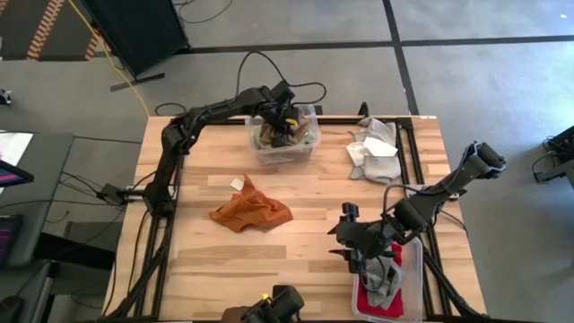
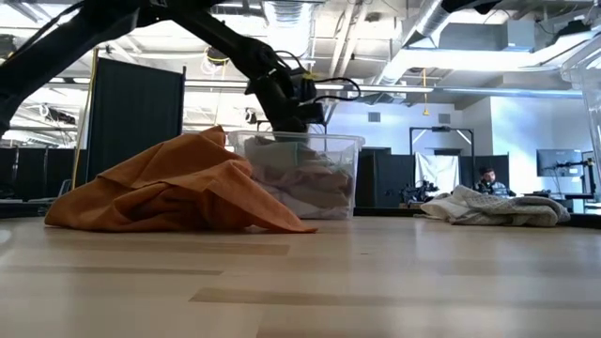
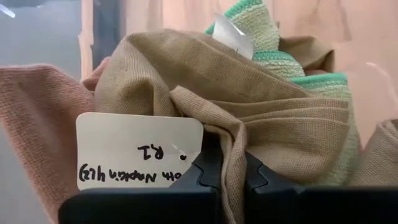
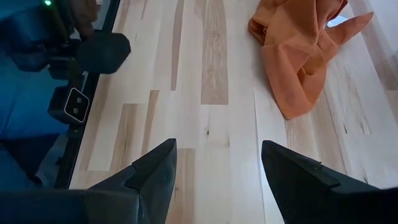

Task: Sort towels by color in basket
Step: Put the brown towel into the top transparent bin, then put the white towel into the top transparent bin

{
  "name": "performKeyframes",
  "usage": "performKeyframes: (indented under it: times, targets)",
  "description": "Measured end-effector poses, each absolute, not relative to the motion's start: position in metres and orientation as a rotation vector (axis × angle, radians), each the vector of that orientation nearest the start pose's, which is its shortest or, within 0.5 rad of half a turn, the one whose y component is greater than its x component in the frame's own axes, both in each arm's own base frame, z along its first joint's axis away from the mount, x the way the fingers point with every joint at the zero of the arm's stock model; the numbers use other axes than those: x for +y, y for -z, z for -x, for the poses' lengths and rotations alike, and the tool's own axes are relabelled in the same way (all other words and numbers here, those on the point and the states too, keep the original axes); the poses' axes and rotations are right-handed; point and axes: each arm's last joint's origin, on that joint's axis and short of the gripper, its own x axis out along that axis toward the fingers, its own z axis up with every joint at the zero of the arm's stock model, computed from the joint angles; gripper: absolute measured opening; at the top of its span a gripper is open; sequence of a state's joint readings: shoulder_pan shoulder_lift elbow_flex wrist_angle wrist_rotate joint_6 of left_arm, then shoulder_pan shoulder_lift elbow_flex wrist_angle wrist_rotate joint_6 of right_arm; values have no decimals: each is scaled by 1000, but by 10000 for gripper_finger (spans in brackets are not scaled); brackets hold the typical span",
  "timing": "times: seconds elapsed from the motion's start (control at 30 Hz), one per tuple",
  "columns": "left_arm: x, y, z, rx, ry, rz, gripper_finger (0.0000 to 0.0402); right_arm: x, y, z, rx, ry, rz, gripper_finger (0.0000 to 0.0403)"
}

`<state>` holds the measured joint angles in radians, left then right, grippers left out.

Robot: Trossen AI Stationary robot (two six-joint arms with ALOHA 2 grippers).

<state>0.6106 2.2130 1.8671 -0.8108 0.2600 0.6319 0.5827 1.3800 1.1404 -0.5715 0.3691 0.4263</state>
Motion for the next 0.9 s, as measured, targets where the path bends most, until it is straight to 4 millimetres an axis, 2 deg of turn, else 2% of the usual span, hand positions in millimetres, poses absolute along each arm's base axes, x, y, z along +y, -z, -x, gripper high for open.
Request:
performKeyframes:
  times: [0.17,0.37,0.53,0.67,0.9]
  targets:
    - [261,-200,-388,1091,26,-68,5,149,-294,-246,745,-38,-45,263]
    - [254,-220,-383,1075,-4,-48,54,146,-293,-246,744,17,-19,263]
    - [237,-252,-373,1061,3,-52,114,135,-292,-246,767,76,-1,263]
    - [222,-290,-361,1003,-1,-99,155,121,-297,-244,778,118,-6,263]
    - [192,-347,-337,910,-12,-161,185,89,-303,-235,818,291,33,263]
